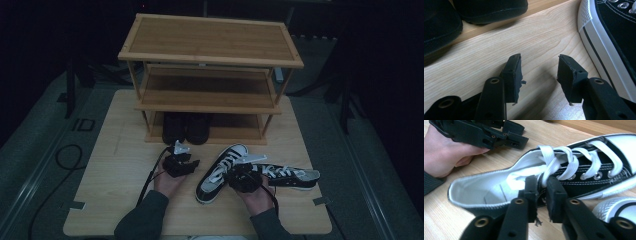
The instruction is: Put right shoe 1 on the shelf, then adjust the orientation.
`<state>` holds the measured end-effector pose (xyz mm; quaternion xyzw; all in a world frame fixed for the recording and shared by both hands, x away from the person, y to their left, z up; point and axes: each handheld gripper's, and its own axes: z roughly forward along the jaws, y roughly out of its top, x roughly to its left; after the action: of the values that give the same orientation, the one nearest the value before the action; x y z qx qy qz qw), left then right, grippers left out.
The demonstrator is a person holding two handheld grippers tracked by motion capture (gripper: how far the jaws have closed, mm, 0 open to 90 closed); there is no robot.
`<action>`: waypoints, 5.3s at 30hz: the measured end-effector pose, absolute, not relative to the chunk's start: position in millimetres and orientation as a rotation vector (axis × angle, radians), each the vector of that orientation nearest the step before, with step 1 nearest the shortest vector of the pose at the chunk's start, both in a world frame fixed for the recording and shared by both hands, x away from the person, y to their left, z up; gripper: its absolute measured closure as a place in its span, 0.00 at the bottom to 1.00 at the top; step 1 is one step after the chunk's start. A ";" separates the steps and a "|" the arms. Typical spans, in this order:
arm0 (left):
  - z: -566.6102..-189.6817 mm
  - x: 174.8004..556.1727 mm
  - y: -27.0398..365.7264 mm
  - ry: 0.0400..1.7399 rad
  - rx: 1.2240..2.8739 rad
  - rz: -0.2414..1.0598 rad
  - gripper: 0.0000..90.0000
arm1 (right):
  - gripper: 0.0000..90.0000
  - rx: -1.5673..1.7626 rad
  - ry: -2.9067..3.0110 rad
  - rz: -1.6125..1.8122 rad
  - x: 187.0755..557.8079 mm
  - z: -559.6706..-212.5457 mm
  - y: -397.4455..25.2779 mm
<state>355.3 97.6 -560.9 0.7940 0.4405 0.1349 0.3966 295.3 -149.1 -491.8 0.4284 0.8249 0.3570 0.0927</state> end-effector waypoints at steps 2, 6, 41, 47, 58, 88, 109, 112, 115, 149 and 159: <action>-560.9 355.2 97.4 1.116 2.012 0.344 0.61 | 0.94 1.275 2.438 1.041 294.1 -490.0 -150.2; -561.0 355.1 97.4 1.117 2.012 0.345 0.61 | 0.96 1.288 2.405 1.014 292.2 -485.7 -159.2; -560.5 352.1 88.4 1.122 2.029 0.394 0.63 | 0.90 1.330 2.369 0.732 300.0 -501.6 -149.7; -556.7 356.9 71.8 1.114 2.046 0.403 0.65 | 0.97 1.364 2.339 0.737 302.4 -498.9 -158.2; -546.1 366.1 60.7 1.097 2.033 0.434 0.66 | 0.97 1.386 2.339 0.804 303.5 -490.0 -167.0; -533.2 380.8 36.4 1.034 2.049 0.453 0.65 | 0.97 1.390 2.206 0.901 311.3 -430.0 -211.6; -544.0 420.9 0.8 1.091 2.014 0.572 1.00 | 0.97 1.406 2.171 0.889 312.2 -421.6 -233.7; -547.9 428.3 -5.2 1.117 2.012 0.575 1.00 | 0.97 1.407 2.170 0.891 311.8 -420.4 -237.3; -550.0 431.5 -7.8 1.133 2.015 0.583 1.00 | 0.97 1.409 2.172 0.895 311.6 -419.5 -239.3; -558.2 450.4 -14.8 1.228 1.976 0.606 1.00 | 0.97 1.322 2.201 1.030 316.5 -371.5 -263.5; -557.9 449.7 -15.7 1.233 1.984 0.615 1.00 | 0.97 1.288 2.224 1.054 314.6 -359.6 -261.7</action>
<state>449.7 -15.7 -557.9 0.7678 0.4771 0.2382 0.3551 314.6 -261.7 -359.6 0.4559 0.7875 0.3732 0.1808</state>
